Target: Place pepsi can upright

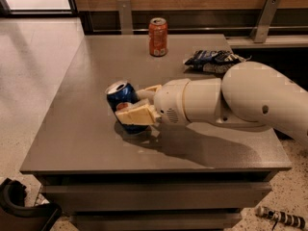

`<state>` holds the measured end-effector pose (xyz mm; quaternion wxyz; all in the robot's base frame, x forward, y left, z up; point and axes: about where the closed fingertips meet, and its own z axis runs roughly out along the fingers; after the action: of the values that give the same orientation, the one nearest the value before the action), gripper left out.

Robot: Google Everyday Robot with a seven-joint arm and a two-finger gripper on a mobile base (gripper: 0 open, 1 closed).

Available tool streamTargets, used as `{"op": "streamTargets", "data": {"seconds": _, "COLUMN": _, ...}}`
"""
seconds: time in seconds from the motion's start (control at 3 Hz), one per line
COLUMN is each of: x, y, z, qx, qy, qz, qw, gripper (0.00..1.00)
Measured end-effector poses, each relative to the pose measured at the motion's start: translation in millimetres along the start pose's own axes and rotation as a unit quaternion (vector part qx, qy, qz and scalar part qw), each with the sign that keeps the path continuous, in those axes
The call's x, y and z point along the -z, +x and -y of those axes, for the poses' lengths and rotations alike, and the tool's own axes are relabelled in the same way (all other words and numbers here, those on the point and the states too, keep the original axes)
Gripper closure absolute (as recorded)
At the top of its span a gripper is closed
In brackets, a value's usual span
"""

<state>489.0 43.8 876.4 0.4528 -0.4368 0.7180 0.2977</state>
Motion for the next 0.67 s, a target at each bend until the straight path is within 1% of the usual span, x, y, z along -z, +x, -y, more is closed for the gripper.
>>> {"op": "streamTargets", "data": {"seconds": 0.33, "x": 8.7, "y": -4.8, "z": 1.2, "qx": 0.026, "qy": 0.023, "qz": 0.062, "qw": 0.9974, "gripper": 1.00}}
{"op": "streamTargets", "data": {"seconds": 0.67, "x": 17.5, "y": -6.0, "z": 3.2, "qx": 0.047, "qy": 0.040, "qz": 0.096, "qw": 0.9934, "gripper": 1.00}}
